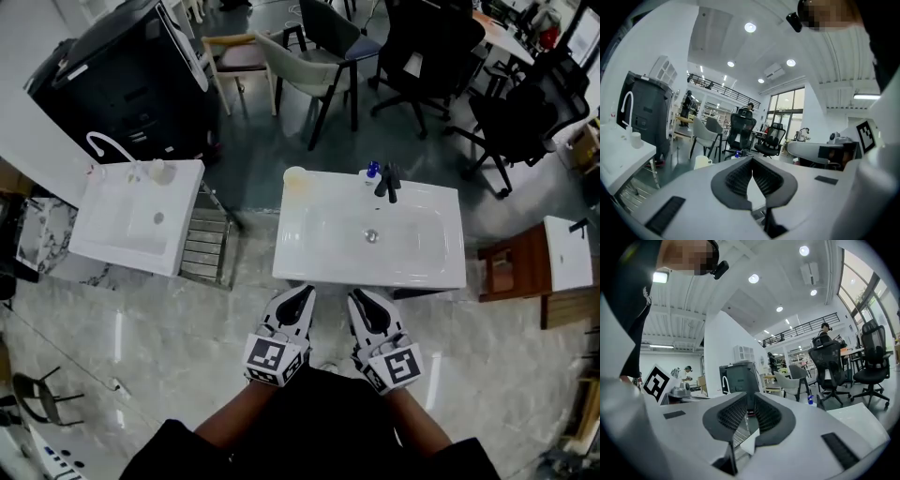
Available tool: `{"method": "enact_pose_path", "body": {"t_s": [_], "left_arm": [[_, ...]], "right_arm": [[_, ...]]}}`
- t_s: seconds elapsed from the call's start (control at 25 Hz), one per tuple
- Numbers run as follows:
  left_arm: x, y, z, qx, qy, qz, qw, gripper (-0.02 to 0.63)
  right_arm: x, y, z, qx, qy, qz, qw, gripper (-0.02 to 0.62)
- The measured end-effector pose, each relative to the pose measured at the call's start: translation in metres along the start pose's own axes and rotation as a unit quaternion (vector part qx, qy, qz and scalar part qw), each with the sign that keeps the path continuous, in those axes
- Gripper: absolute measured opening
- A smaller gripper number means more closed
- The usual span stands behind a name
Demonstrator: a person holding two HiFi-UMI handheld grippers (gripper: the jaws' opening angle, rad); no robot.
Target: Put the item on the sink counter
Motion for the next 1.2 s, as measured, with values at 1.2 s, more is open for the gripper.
{"method": "enact_pose_path", "body": {"t_s": [1.2], "left_arm": [[-0.156,-0.016,0.116,-0.033,-0.042,-0.075,0.9958,0.015]], "right_arm": [[0.075,0.014,0.181,-0.017,0.07,0.065,0.995,0.034]]}}
Point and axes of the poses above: the fingertips, and each gripper's own axes: z backward along the fingers, x to its left, y out of its underside, the point moved 4 cm from there along z, backward along the fingers, and after that the axes turned 9 degrees about -z, right-handed, at the moved point
